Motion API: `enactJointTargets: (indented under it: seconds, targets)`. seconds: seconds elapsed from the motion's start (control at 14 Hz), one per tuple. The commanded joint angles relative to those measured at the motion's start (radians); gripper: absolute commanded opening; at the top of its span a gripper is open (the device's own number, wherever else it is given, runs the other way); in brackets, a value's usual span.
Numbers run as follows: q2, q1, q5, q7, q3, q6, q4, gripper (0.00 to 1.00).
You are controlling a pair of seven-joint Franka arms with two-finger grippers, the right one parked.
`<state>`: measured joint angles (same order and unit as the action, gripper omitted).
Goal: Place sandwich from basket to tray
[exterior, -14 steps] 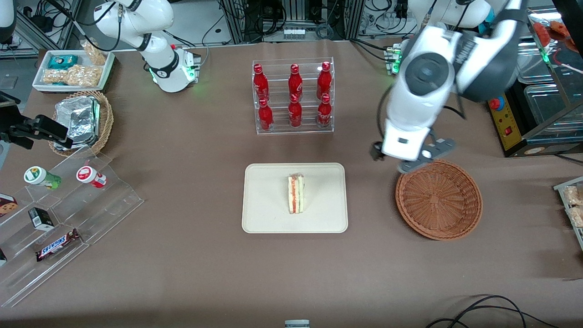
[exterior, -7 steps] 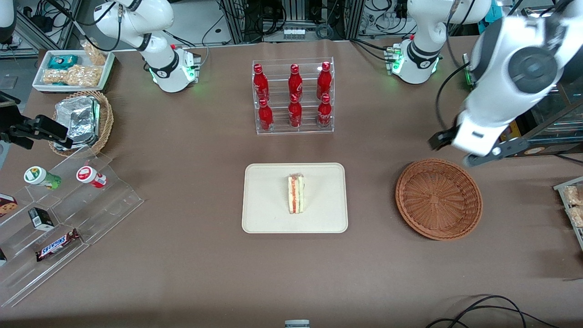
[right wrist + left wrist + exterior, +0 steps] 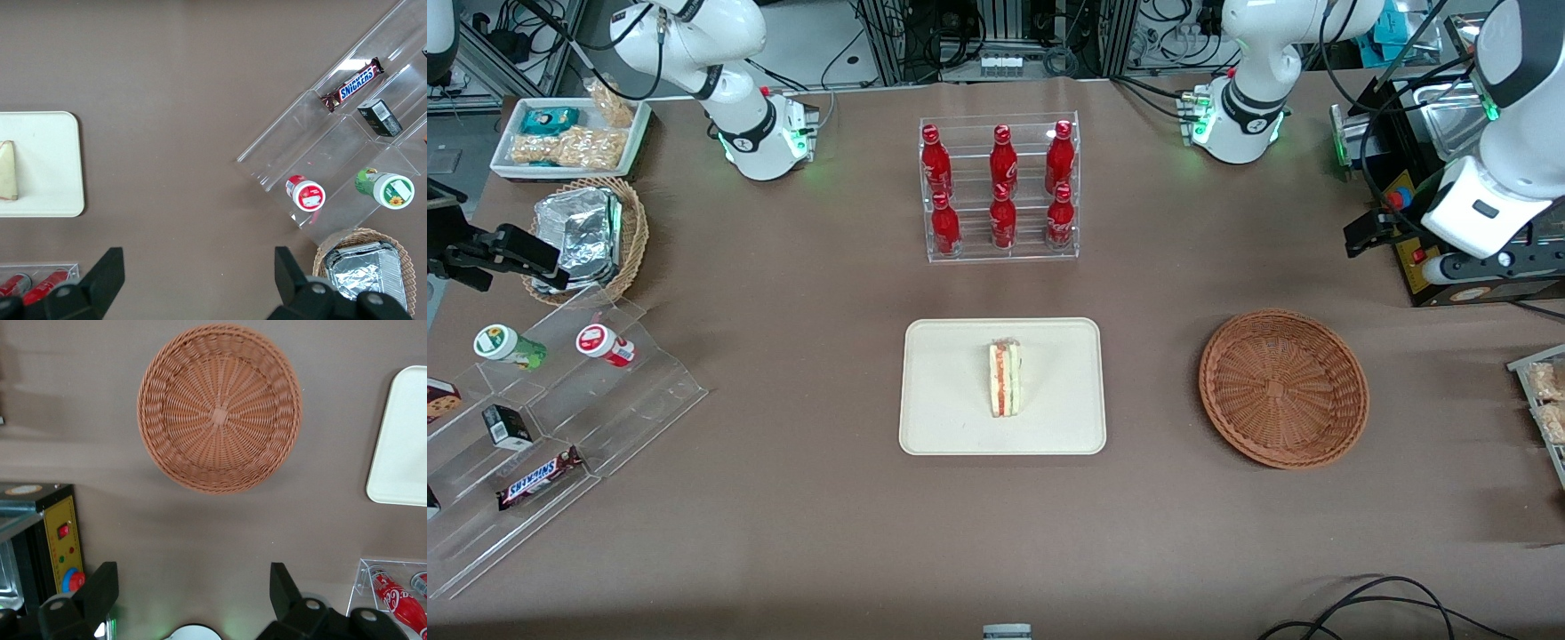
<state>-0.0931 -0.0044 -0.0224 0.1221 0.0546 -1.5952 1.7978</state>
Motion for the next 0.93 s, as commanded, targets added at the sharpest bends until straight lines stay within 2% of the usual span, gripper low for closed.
enactJointTargets:
  seconds: [0.0, 0.14, 0.29, 0.86]
  targets:
    - [0.055, 0.007, 0.006, -0.053, 0.010, 0.021, -0.104, 1.00]
    - [0.078, 0.009, -0.004, -0.116, 0.005, 0.011, -0.132, 1.00]
    - [0.087, 0.000, 0.009, -0.134, -0.042, 0.009, -0.132, 1.00]
    - [0.102, -0.002, 0.013, -0.139, -0.044, -0.017, -0.158, 1.00]
